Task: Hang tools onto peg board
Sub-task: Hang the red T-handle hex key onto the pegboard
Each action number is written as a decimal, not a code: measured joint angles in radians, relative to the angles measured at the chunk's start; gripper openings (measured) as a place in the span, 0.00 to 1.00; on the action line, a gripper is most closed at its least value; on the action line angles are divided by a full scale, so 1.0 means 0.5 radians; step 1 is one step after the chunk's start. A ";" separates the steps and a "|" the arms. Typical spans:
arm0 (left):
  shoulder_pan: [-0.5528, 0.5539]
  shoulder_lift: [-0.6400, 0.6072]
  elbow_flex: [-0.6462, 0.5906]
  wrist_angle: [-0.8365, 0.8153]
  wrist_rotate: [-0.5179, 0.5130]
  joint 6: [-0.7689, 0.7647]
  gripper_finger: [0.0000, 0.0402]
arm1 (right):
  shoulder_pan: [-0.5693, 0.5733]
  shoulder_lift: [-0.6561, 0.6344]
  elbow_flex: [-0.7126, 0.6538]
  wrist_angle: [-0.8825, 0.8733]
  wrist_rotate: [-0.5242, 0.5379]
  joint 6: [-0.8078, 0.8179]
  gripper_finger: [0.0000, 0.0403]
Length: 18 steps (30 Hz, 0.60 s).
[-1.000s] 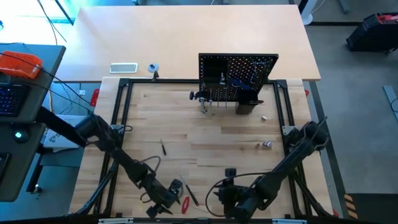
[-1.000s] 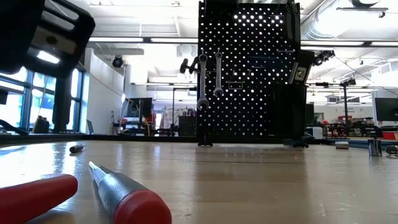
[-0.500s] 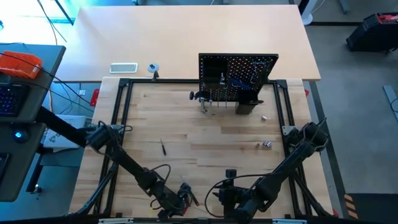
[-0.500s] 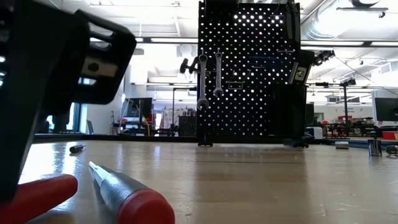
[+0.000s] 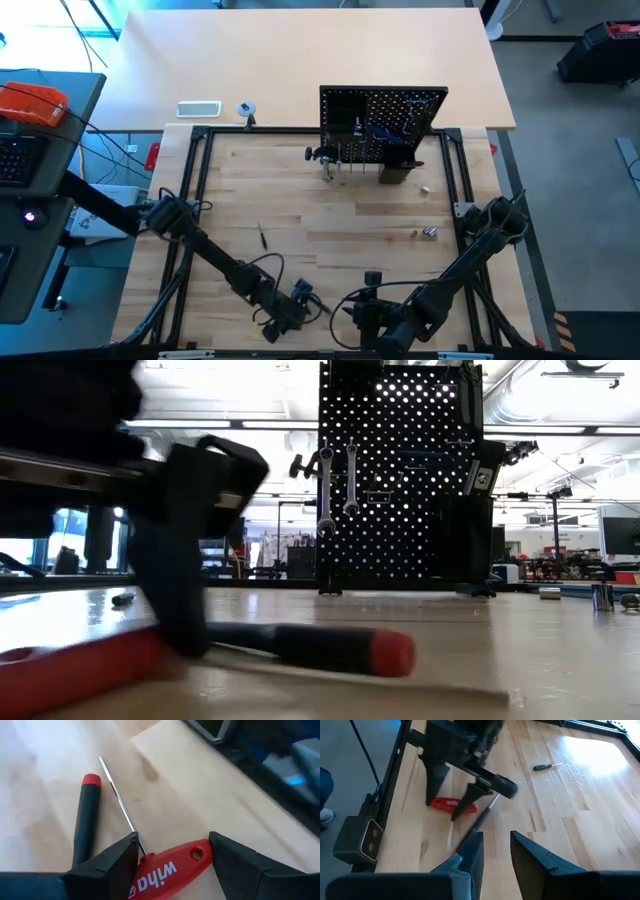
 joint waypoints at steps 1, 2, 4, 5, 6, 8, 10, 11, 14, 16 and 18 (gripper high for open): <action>0.024 0.000 0.000 -0.001 0.002 0.022 0.56 | 0.000 0.000 0.000 0.000 0.000 0.000 0.22; 0.051 0.001 0.000 0.004 0.008 0.041 0.56 | 0.000 0.000 0.000 -0.001 0.000 0.000 0.22; 0.112 0.004 -0.005 0.031 0.022 0.080 0.56 | 0.000 0.000 0.000 0.000 0.001 0.000 0.22; 0.148 0.005 -0.005 0.046 0.039 0.100 0.56 | 0.000 0.000 0.000 0.001 0.006 0.001 0.22; 0.186 0.007 -0.007 0.059 0.057 0.114 0.56 | 0.000 0.000 0.000 0.001 0.014 0.001 0.22; 0.264 0.008 -0.009 0.068 0.094 0.142 0.56 | 0.000 0.000 0.000 0.001 0.016 0.009 0.22; 0.334 0.009 -0.010 0.078 0.111 0.151 0.56 | 0.000 0.000 0.000 -0.004 0.012 0.026 0.22; 0.367 0.009 -0.011 0.082 0.133 0.156 0.56 | 0.000 0.000 0.000 -0.014 0.010 0.042 0.22; 0.453 0.011 -0.015 0.119 0.243 0.174 0.56 | 0.000 0.001 0.000 -0.084 -0.007 0.115 0.22; 0.488 0.013 -0.017 0.138 0.302 0.184 0.56 | 0.000 0.021 0.002 -0.157 -0.035 0.195 0.22; 0.509 0.013 -0.019 0.152 0.328 0.207 0.56 | 0.000 0.068 0.002 -0.226 -0.055 0.265 0.22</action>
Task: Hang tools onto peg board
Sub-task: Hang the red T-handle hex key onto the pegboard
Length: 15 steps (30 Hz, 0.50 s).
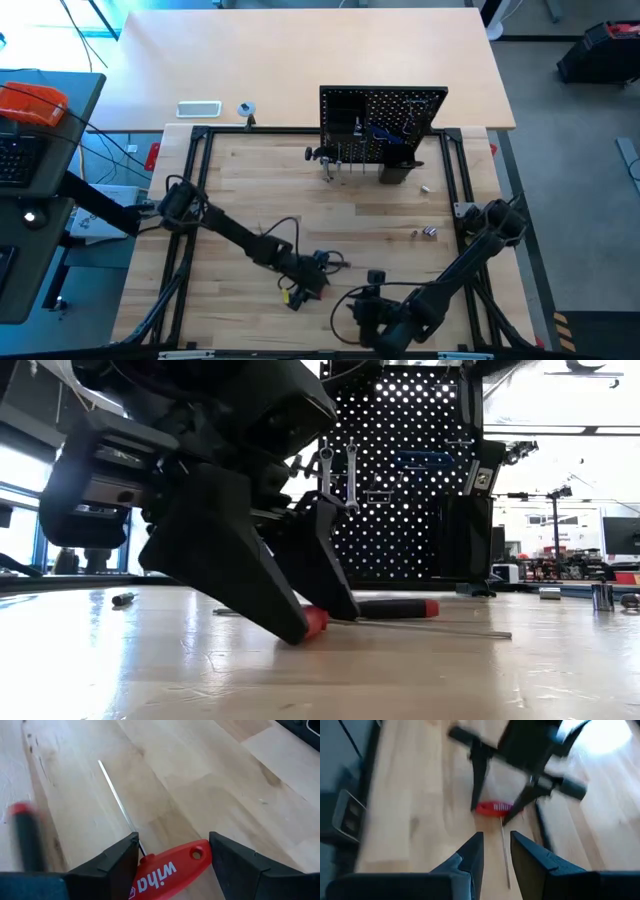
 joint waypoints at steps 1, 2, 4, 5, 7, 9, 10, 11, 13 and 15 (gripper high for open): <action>0.007 -0.007 0.000 0.001 0.012 0.016 0.56 | -0.003 0.027 0.000 -0.027 -0.005 0.013 0.22; 0.015 -0.015 0.000 0.002 0.017 0.035 0.56 | -0.008 0.052 0.000 -0.031 -0.008 0.016 0.22; 0.018 -0.030 -0.001 0.000 0.014 0.074 0.56 | -0.021 0.106 0.000 -0.015 -0.013 0.014 0.22; 0.018 -0.042 -0.001 -0.009 0.010 0.088 0.56 | -0.034 0.135 0.000 -0.009 -0.019 0.013 0.22; 0.018 -0.082 -0.006 -0.031 0.000 0.107 0.55 | -0.069 0.188 0.000 -0.004 -0.043 0.013 0.22; 0.018 -0.131 -0.010 -0.081 -0.002 0.111 0.55 | -0.105 0.223 0.000 0.006 -0.052 0.013 0.22; 0.018 -0.152 -0.011 -0.104 -0.002 0.111 0.55 | -0.126 0.241 0.000 0.021 -0.052 0.013 0.22; 0.018 -0.179 -0.012 -0.130 -0.002 0.112 0.55 | -0.143 0.258 0.000 0.044 -0.053 0.013 0.22; 0.018 -0.241 -0.013 -0.172 -0.002 0.112 0.55 | -0.184 0.291 0.000 0.064 -0.061 0.003 0.22; 0.017 -0.292 -0.006 -0.211 0.000 0.113 0.55 | -0.224 0.315 -0.002 0.130 -0.077 -0.041 0.22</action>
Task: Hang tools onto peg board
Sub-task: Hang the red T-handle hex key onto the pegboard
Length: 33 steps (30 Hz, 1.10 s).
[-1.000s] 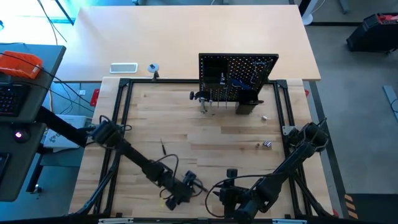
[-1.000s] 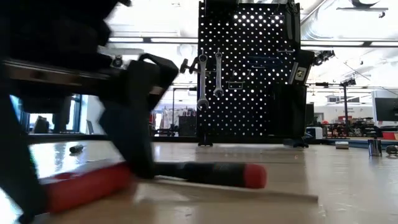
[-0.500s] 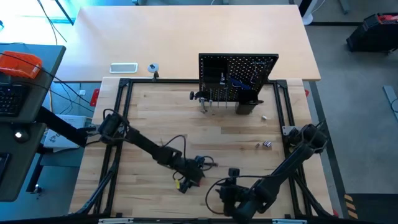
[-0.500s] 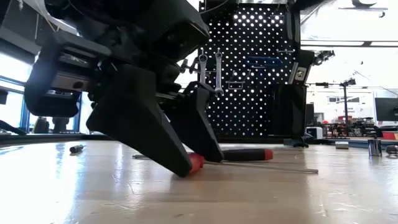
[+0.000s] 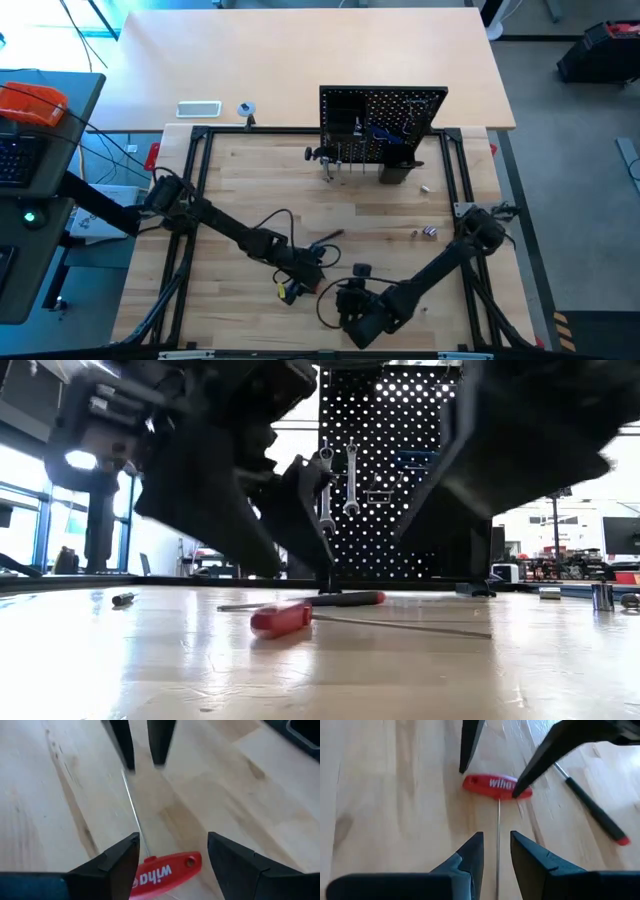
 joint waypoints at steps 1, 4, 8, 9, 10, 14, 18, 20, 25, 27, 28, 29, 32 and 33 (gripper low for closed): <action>-0.001 -0.011 0.001 -0.008 0.001 -0.001 0.55 | -0.020 0.011 0.000 0.045 -0.013 -0.024 0.22; -0.014 -0.022 -0.001 -0.052 0.003 -0.002 0.55 | -0.088 0.058 0.001 0.148 -0.074 -0.114 0.22; -0.022 -0.029 0.004 -0.184 -0.006 -0.015 0.55 | -0.177 0.117 0.001 0.192 -0.222 -0.135 0.22; -0.022 -0.028 0.004 -0.244 -0.026 -0.028 0.55 | -0.198 0.135 0.001 0.192 -0.269 -0.127 0.22; -0.020 -0.028 0.003 -0.284 -0.038 -0.036 0.55 | -0.216 0.154 0.001 0.193 -0.294 -0.121 0.22; -0.017 -0.033 0.007 -0.341 -0.054 -0.084 0.55 | -0.254 0.188 0.004 0.245 -0.317 -0.102 0.22; -0.020 -0.036 0.009 -0.418 -0.123 -0.097 0.55 | -0.314 0.183 0.008 0.242 -0.464 -0.083 0.22; -0.018 -0.038 0.011 -0.445 -0.135 -0.098 0.55 | -0.336 0.183 0.008 0.243 -0.520 -0.083 0.22; -0.018 -0.039 0.011 -0.458 -0.145 -0.103 0.55 | -0.383 0.183 0.009 0.240 -0.663 -0.037 0.20; -0.018 -0.039 0.011 -0.458 -0.148 -0.104 0.55 | -0.387 0.184 0.009 0.237 -0.677 -0.044 0.16; -0.018 -0.039 0.011 -0.453 -0.147 -0.106 0.54 | -0.387 0.185 0.008 0.237 -0.677 -0.046 0.13; -0.017 -0.038 0.011 -0.442 -0.147 -0.115 0.54 | -0.387 0.185 0.008 0.236 -0.678 -0.045 0.10; -0.022 -0.037 0.008 -0.403 -0.130 -0.122 0.53 | -0.396 0.187 0.008 0.204 -0.683 -0.004 0.02; -0.024 -0.037 0.007 -0.395 -0.132 -0.122 0.52 | -0.396 0.188 0.008 0.194 -0.672 0.009 0.02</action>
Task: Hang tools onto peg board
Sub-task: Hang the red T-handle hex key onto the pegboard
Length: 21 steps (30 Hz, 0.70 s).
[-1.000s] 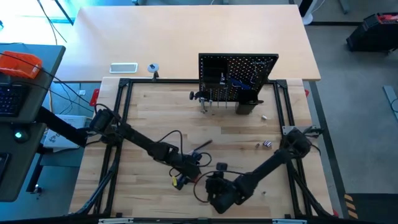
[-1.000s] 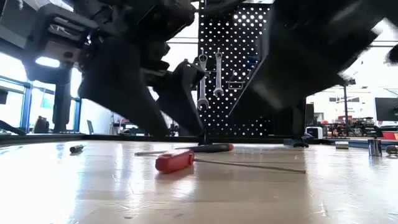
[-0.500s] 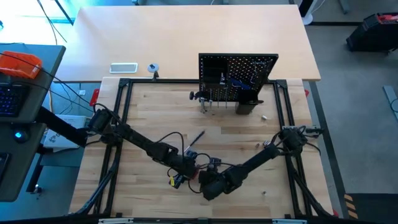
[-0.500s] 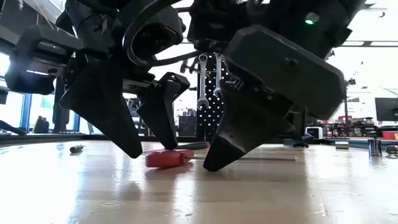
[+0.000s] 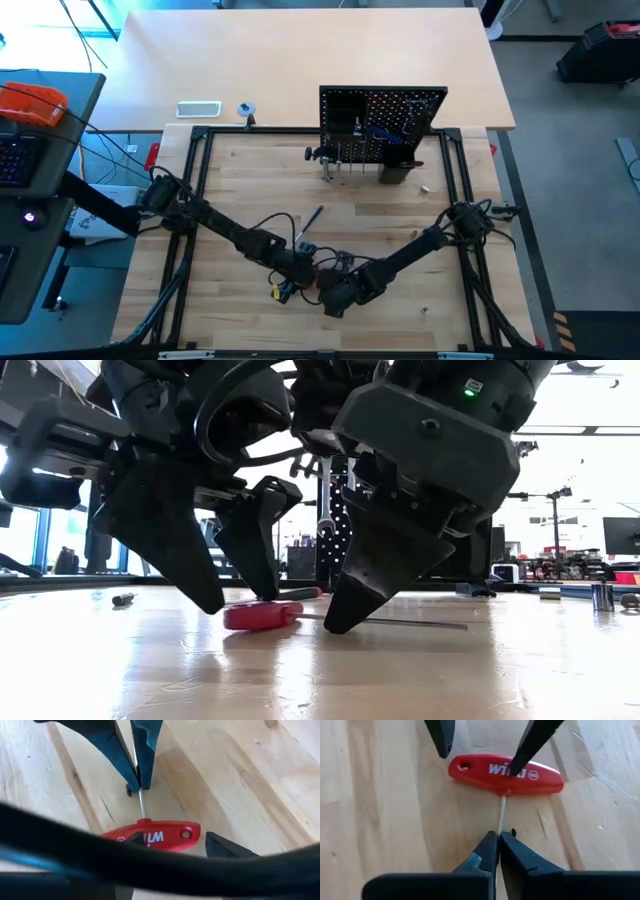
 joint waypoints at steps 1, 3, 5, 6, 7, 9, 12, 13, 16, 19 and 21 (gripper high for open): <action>0.000 0.001 0.000 0.005 0.002 -0.001 0.52 | 0.001 0.001 0.000 -0.011 0.017 0.021 0.03; -0.002 0.002 0.000 0.009 -0.004 -0.001 0.51 | 0.001 0.001 0.000 -0.031 0.033 0.044 0.01; -0.004 0.002 0.000 0.006 -0.010 0.001 0.51 | 0.002 0.001 0.000 -0.041 0.046 0.054 0.01; -0.003 0.002 0.000 0.004 -0.009 0.002 0.51 | 0.002 0.001 0.000 -0.042 0.055 0.072 0.01; -0.003 0.002 0.000 0.001 -0.010 0.002 0.51 | 0.003 0.001 0.000 -0.044 0.064 0.079 0.01; -0.003 -0.016 0.000 -0.019 -0.011 0.002 0.51 | 0.004 0.000 -0.001 -0.047 0.086 0.080 0.00; -0.004 -0.080 -0.005 -0.102 -0.059 0.001 0.51 | 0.013 0.000 0.012 -0.069 0.104 0.080 0.00; -0.005 -0.119 -0.008 -0.129 -0.091 0.002 0.51 | 0.020 0.002 0.019 -0.078 0.121 0.078 0.00; -0.007 -0.278 -0.004 -0.190 -0.200 0.027 0.51 | 0.030 0.007 0.068 -0.142 0.138 0.064 0.00; -0.007 -0.448 -0.004 -0.259 -0.237 0.049 0.51 | 0.040 0.014 0.135 -0.289 0.174 0.058 0.00; -0.003 -0.563 -0.004 -0.294 -0.238 0.053 0.51 | 0.055 0.019 0.193 -0.432 0.233 0.063 0.00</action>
